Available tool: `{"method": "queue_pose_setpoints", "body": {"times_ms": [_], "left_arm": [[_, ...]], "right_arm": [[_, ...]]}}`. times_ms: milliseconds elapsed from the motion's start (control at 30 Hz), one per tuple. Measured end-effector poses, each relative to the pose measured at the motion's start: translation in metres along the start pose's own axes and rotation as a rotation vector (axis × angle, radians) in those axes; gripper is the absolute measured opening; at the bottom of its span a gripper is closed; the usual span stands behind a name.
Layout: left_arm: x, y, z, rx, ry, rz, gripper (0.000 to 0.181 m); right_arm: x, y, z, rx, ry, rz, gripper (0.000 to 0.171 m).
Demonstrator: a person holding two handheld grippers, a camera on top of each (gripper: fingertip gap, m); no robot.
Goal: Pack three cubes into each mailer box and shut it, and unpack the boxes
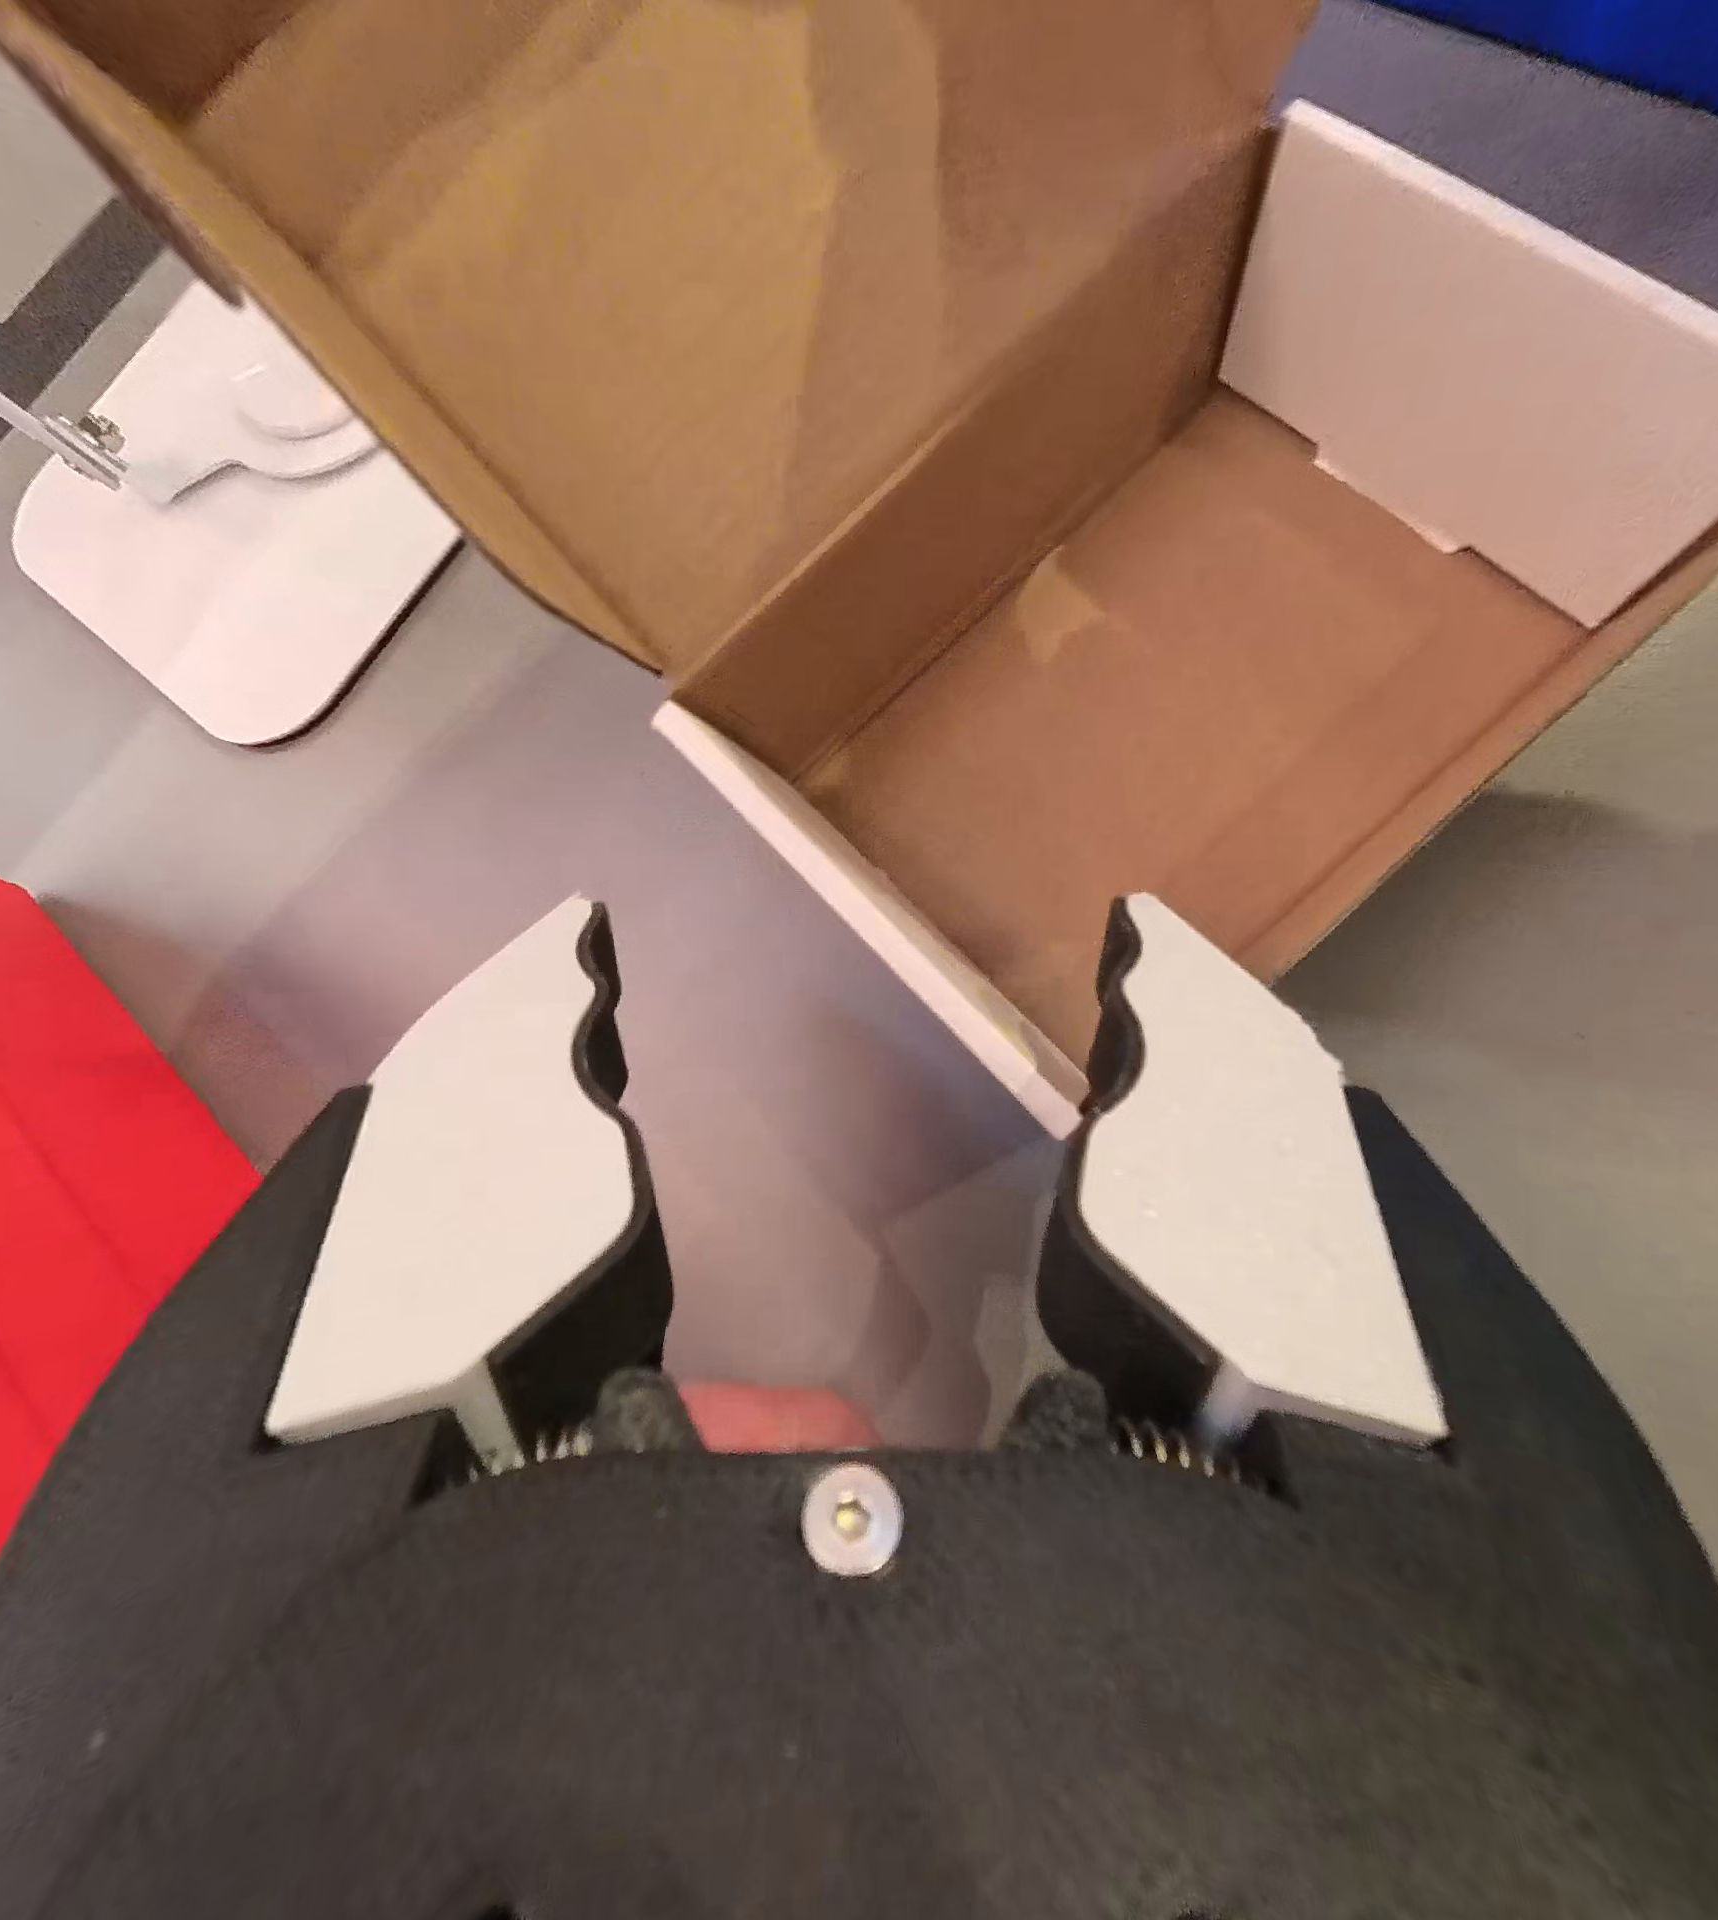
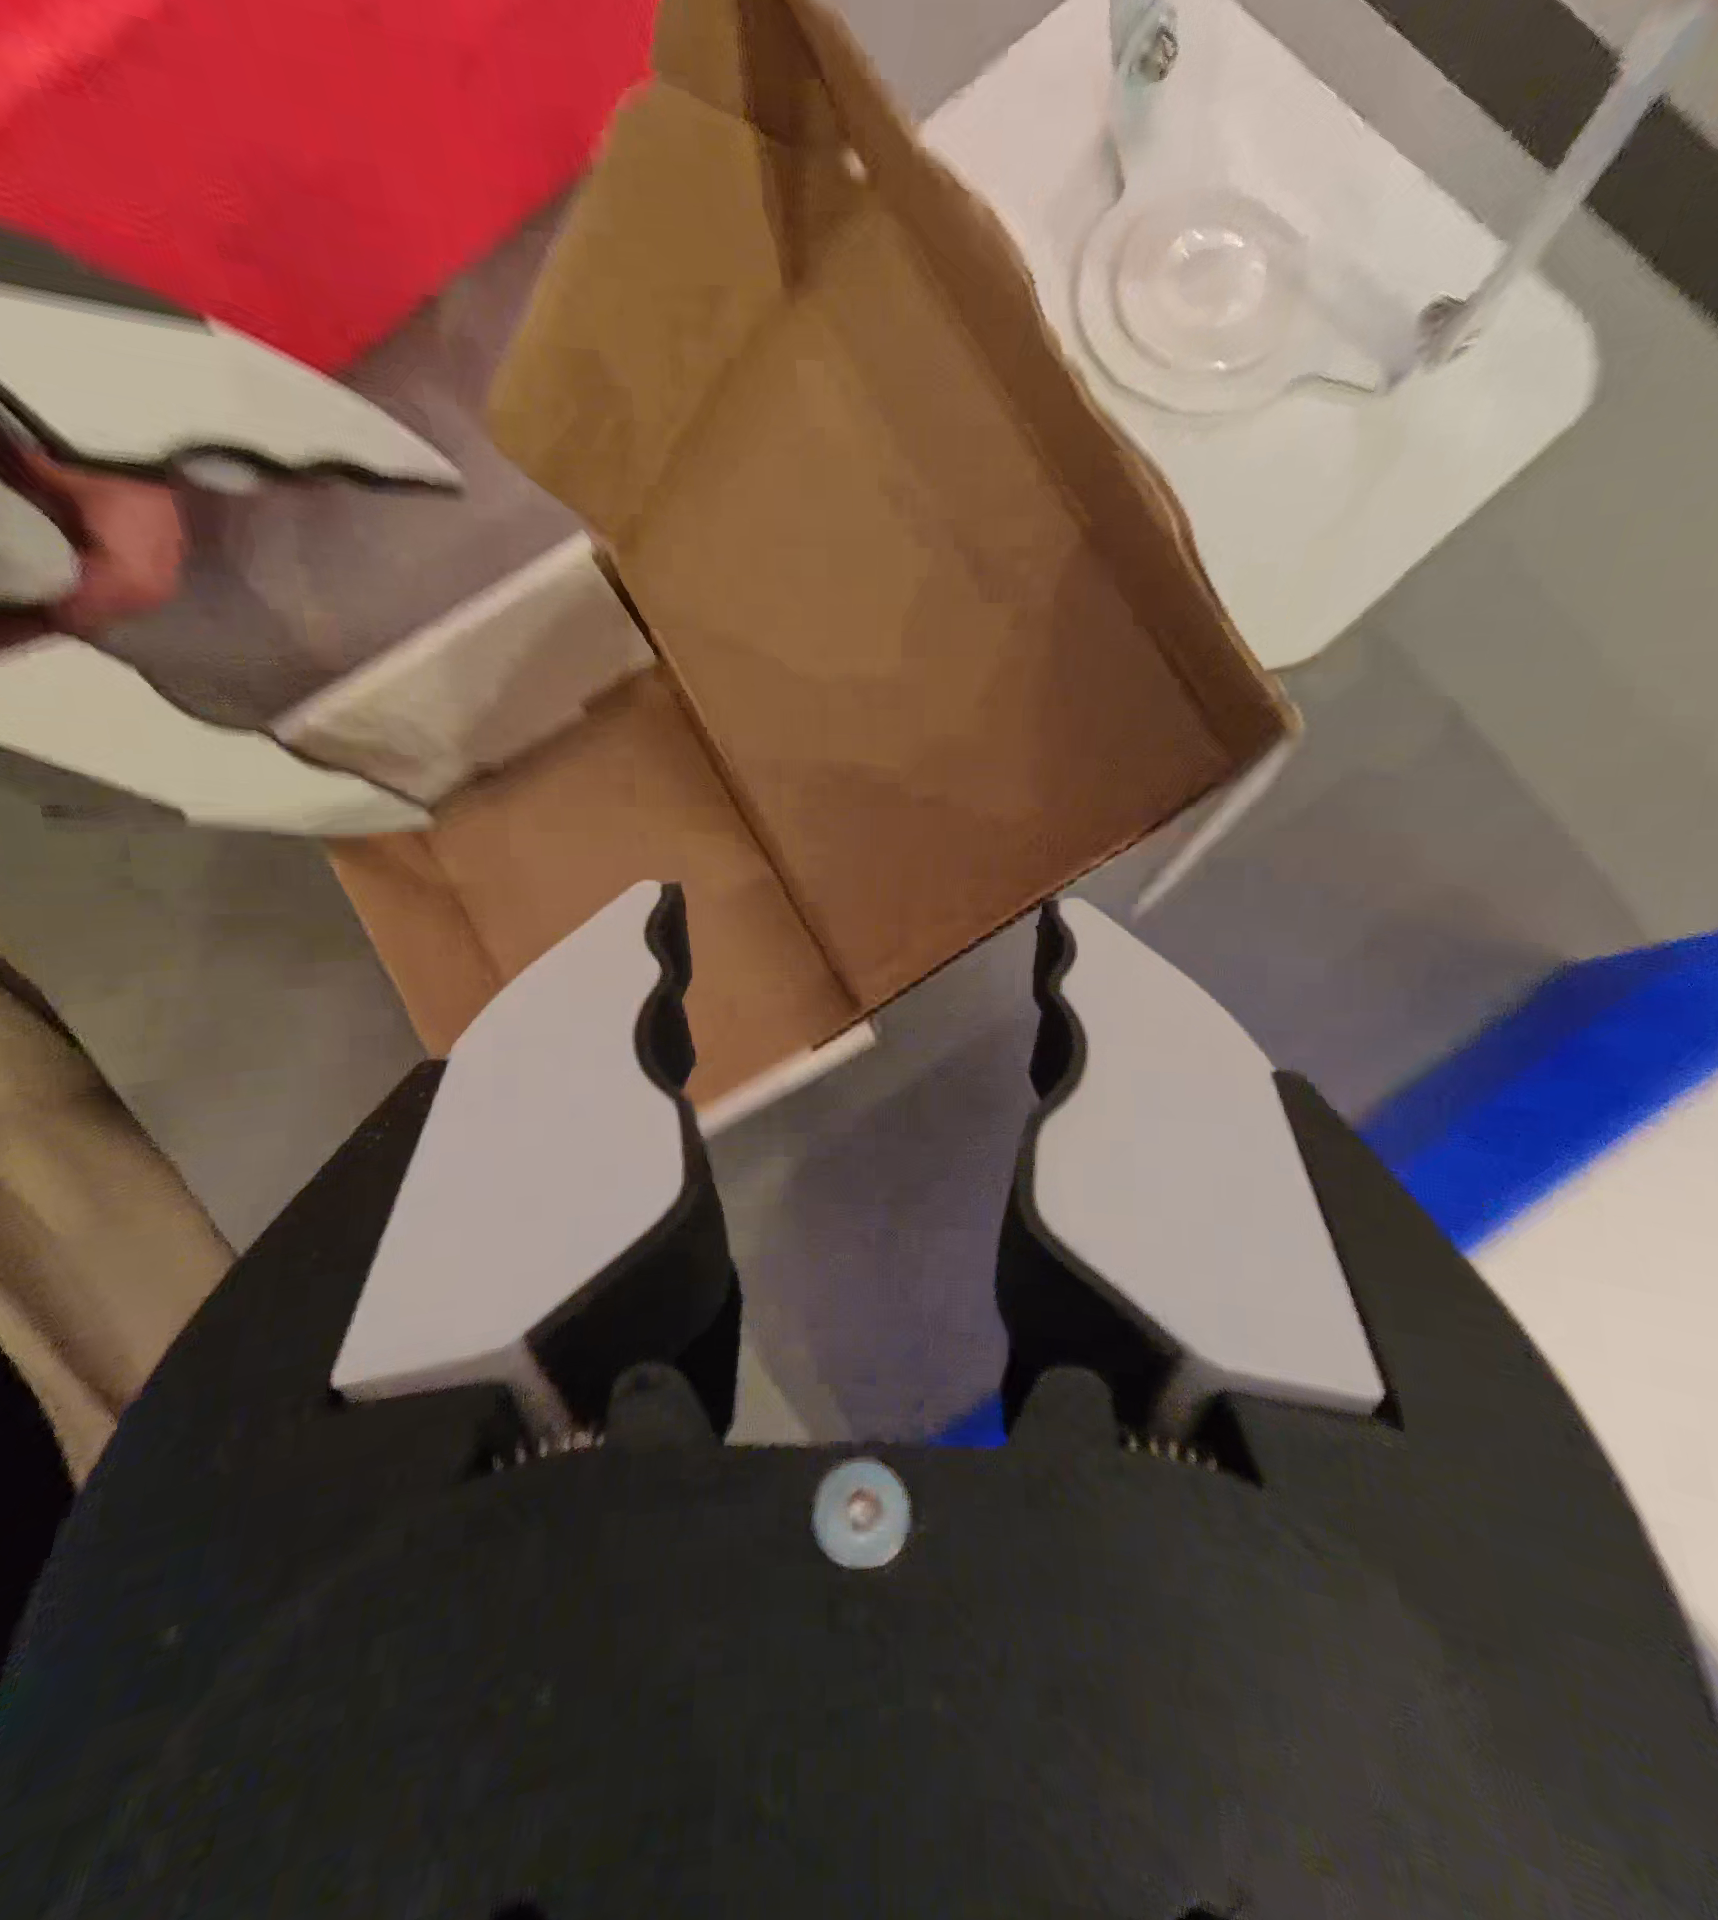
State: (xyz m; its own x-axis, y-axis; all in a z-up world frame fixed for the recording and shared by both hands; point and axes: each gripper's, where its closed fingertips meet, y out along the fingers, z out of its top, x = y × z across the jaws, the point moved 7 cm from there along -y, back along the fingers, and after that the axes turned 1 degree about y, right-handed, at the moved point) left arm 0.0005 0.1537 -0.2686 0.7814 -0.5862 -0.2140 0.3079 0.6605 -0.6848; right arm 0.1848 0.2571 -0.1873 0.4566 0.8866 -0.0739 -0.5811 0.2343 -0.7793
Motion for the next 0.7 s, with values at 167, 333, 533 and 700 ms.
{"method": "queue_pose_setpoints", "body": {"times_ms": [167,333,533,700], "left_arm": [[-0.002,0.000,-0.001,-0.010,-0.007,-0.012,0.089],[-0.001,0.000,-0.001,-0.024,0.013,-0.030,0.091],[0.001,0.000,0.000,0.001,0.028,-0.057,0.091],[0.002,0.001,0.001,0.024,0.029,-0.079,0.092]], "right_arm": [[0.006,0.021,-0.009,0.000,0.114,0.002,0.059],[-0.004,0.027,-0.012,0.021,0.101,0.024,0.059],[-0.013,0.032,-0.008,0.038,0.048,0.024,0.060],[-0.025,0.028,-0.012,-0.011,-0.020,0.057,0.060]]}}
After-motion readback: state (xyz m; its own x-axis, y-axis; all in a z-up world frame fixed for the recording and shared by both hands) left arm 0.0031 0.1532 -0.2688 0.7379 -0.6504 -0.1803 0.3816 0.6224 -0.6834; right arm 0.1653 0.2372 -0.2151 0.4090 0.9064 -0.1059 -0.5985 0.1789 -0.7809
